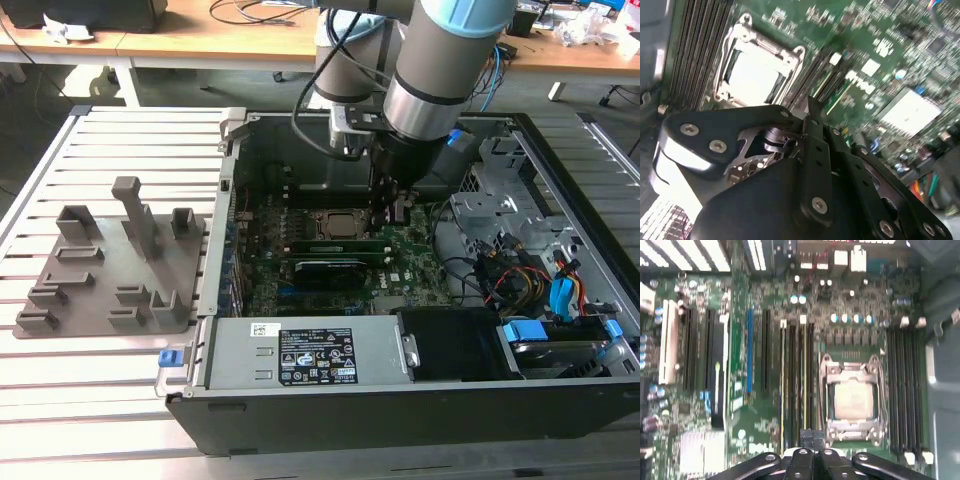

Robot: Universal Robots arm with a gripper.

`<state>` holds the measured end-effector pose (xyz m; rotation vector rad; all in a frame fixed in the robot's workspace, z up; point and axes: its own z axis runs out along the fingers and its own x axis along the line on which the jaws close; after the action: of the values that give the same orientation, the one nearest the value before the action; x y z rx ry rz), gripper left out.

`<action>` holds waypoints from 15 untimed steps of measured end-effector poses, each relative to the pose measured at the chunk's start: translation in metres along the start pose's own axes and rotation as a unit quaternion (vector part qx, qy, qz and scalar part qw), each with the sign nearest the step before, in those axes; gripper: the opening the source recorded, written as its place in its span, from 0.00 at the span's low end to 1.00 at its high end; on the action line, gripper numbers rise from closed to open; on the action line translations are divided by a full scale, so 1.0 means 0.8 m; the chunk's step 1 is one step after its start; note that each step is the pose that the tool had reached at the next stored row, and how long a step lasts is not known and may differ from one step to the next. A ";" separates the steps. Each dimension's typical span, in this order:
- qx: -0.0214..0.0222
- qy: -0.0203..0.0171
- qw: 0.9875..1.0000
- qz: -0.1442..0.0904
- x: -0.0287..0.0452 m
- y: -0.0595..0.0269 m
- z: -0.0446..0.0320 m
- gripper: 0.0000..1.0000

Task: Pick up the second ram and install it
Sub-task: 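Press down the second ram until it locks into place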

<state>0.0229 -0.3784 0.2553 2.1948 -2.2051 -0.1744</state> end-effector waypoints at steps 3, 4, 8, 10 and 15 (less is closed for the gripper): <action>-0.002 0.000 1.000 0.000 0.0012 -0.008 0.0105 0.11; -0.002 0.000 1.000 0.000 0.0014 -0.009 0.0144 0.11; -0.002 0.000 1.000 0.000 0.0020 -0.010 0.0244 0.11; -0.002 0.001 1.000 0.000 0.0027 -0.011 0.0311 0.11; 0.001 0.000 1.000 0.000 0.0023 0.015 0.0273 0.11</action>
<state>0.0091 -0.3788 0.2346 2.1957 -2.2058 -0.1727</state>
